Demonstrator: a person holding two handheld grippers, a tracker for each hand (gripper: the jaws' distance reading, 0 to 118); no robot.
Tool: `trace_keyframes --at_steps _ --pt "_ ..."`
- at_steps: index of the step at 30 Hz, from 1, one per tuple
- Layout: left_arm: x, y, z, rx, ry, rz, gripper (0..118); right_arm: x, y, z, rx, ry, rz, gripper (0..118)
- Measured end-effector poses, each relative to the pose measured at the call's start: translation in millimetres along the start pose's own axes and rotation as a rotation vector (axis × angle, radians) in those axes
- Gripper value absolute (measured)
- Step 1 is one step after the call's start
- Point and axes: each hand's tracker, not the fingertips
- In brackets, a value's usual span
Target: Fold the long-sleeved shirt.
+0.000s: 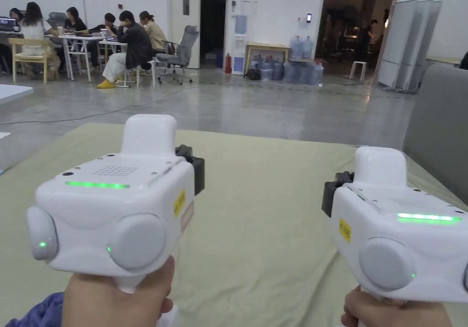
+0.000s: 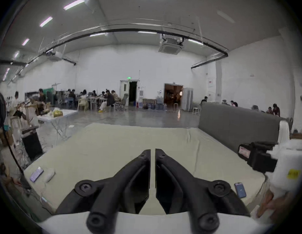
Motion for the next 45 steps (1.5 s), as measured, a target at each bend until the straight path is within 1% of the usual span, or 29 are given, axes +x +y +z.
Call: trace_keyframes --at_steps 2,6,8,10,11,12,14,15,16,17,18,19,21,27,28,29,30,31,32,35,37,39,41,43,45 --pt "-24.6 3.3 6.1 0.007 0.075 -0.019 0 -29.4 5.8 -11.1 0.007 0.102 0.005 0" --pt "-89.2 2.6 24.1 -0.032 0.208 -0.049 0 -111.0 9.6 -15.2 0.003 0.373 0.024 0" --pt "-118.8 -5.1 28.4 -0.07 0.273 -0.054 0 -143.6 4.7 -13.5 -0.007 0.487 0.021 0" --pt "-147.7 -17.7 27.9 -0.127 0.323 -0.036 0 -167.0 0.8 -15.1 -0.017 0.563 0.032 0" --pt "-157.4 -25.2 21.0 -0.164 0.336 -0.025 2 -175.2 -4.2 -15.5 -0.022 0.589 0.048 0" --pt "-170.2 -34.2 15.9 -0.204 0.342 -0.009 11 -180.7 -9.4 -18.0 -0.031 0.606 0.077 0" --pt "-191.3 -57.1 -0.9 -0.257 0.314 0.066 38 -186.4 -20.4 -24.4 -0.05 0.608 0.14 0" --pt "-200.9 -69.2 -13.1 -0.307 0.283 0.107 60 -186.7 -26.9 -27.6 -0.062 0.597 0.164 0" --pt "-210.9 -82.0 -24.5 -0.353 0.255 0.145 95 -184.9 -32.8 -31.3 -0.078 0.588 0.18 0" --pt "-219.8 -95.7 -39.0 -0.402 0.242 0.175 111 -180.6 -38.0 -38.4 -0.094 0.584 0.187 0" --pt "-225.9 -112.6 -55.5 -0.465 0.235 0.195 117 -174.9 -44.0 -43.7 -0.113 0.578 0.19 0" --pt "-229.4 -126.5 -68.4 -0.503 0.222 0.209 118 -169.1 -48.8 -48.5 -0.134 0.566 0.191 0" --pt "-236.7 -156.1 -93.4 -0.571 0.207 0.223 118 -154.9 -61.1 -63.5 -0.183 0.531 0.187 0" --pt "-237.8 -235.2 -153.1 -0.82 0.258 0.115 118 -117.6 -76.4 -89.4 -0.271 0.448 0.15 0" --pt "-238.6 -245.8 -162.1 -0.865 0.26 0.102 114 -113.4 -77.7 -92.4 -0.276 0.44 0.144 0" --pt "-239.6 -254.0 -169.6 -0.903 0.267 0.1 104 -112.3 -78.6 -92.9 -0.281 0.433 0.14 0" --pt "-241.0 -261.7 -178.1 -0.952 0.273 0.094 81 -109.1 -79.8 -94.7 -0.283 0.428 0.137 0" --pt "-241.3 -265.4 -177.6 -0.972 0.284 0.091 34 -106.5 -80.7 -96.1 -0.286 0.425 0.134 0" --pt "-239.2 -262.2 -180.4 -0.965 0.308 0.071 19 -103.8 -81.4 -97.2 -0.289 0.423 0.132 0" --pt "-231.0 -225.1 -180.5 -0.879 0.278 0.085 18 -95.2 -82.3 -96.5 -0.283 0.421 0.106 0" --pt "-223.0 -186.2 -181.6 -0.799 0.198 0.176 18 -89.3 -78.6 -95.8 -0.263 0.413 0.079 0" --pt "-201.9 -136.0 -178.4 -0.718 0.106 0.217 17 -77.5 -69.4 -93.7 -0.225 0.406 0.038 0" --pt "-173.1 -88.0 -178.5 -0.645 0.03 0.181 16 -65.3 -56.7 -89.1 -0.181 0.387 0.014 0" --pt "-131.6 -37.0 -173.5 -0.555 -0.053 0.109 16 -50.6 -41.8 -83.5 -0.13 0.348 0.01 0" --pt "-97.3 3.4 -173.7 -0.493 -0.131 0.097 16 -33.7 -28.5 -76.7 -0.09 0.312 0.0 0"
